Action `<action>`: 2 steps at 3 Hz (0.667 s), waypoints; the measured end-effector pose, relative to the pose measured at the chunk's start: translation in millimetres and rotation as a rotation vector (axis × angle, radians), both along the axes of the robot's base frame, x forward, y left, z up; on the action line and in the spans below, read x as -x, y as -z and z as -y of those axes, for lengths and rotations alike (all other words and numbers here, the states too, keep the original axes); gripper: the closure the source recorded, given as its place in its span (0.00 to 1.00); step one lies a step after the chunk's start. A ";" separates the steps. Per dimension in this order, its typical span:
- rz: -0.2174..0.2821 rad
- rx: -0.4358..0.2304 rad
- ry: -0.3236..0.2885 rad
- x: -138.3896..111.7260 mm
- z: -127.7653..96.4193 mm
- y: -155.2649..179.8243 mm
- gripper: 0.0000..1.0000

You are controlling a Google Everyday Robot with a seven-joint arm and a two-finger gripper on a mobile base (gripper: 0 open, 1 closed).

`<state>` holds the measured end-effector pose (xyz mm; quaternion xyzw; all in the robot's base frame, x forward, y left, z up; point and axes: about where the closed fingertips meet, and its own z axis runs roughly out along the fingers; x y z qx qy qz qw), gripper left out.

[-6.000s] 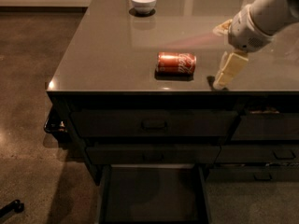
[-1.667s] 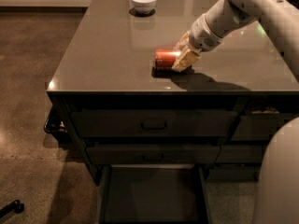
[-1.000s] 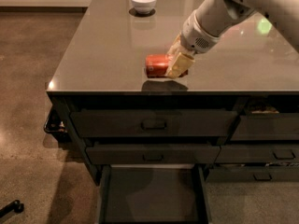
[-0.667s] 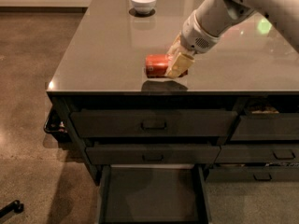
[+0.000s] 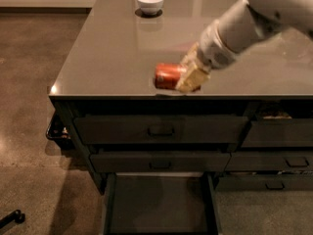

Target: Place coke can into bottom drawer

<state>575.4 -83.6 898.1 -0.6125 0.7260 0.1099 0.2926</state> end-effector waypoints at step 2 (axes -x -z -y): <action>-0.078 -0.159 0.069 55.2 9.2 123.7 1.00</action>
Offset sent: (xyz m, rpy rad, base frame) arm -0.0841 -0.0167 -0.2359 0.2254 0.1885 -0.0912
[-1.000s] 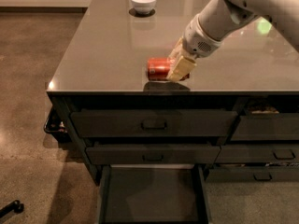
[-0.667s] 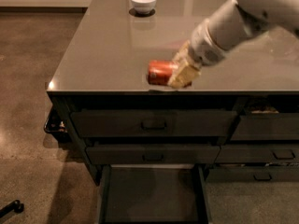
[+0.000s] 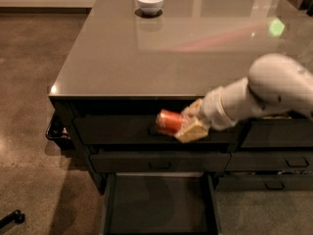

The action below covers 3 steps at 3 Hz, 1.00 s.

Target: Place coke can into bottom drawer

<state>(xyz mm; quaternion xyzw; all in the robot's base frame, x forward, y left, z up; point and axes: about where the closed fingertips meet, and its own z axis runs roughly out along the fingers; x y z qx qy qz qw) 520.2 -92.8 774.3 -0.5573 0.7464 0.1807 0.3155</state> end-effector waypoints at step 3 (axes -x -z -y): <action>-0.098 -0.114 0.024 41.6 -7.8 121.6 1.00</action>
Offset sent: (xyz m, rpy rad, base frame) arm -0.0137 -0.0020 -0.0495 0.0214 0.0547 -0.0053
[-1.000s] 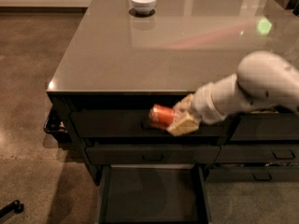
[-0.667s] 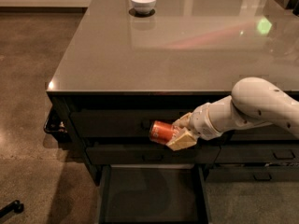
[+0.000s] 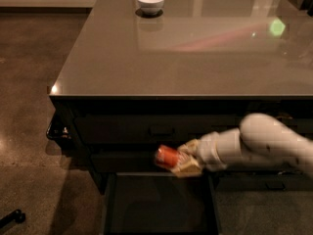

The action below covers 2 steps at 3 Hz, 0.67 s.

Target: Place coke can into bottom drawer

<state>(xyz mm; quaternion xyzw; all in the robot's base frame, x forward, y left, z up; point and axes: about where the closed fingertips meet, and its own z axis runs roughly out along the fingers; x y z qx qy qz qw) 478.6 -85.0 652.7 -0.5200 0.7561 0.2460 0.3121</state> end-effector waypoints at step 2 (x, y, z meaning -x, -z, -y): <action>0.072 -0.062 0.098 -29.8 5.1 168.2 1.00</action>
Offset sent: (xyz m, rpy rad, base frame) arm 0.0456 0.0274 -0.3572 0.1960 0.0361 -0.1617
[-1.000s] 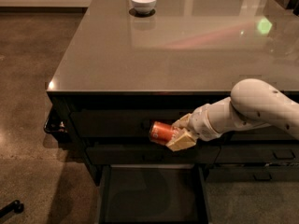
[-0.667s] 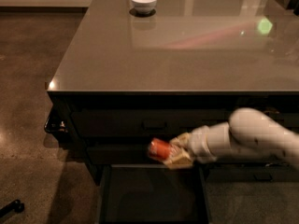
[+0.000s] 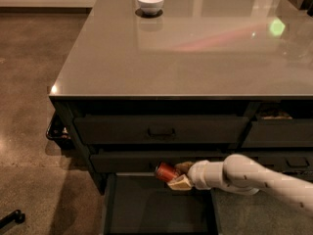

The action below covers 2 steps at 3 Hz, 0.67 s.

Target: Place coke can into bottom drawer

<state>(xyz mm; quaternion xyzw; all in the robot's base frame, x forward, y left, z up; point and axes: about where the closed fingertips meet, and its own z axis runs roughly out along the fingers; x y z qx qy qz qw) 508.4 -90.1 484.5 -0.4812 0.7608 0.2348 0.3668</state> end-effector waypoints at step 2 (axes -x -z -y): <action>-0.059 -0.046 0.009 13.2 -11.5 38.1 1.00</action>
Offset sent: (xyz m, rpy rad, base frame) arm -0.0101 0.0100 -0.0364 0.0421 0.0504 -0.0125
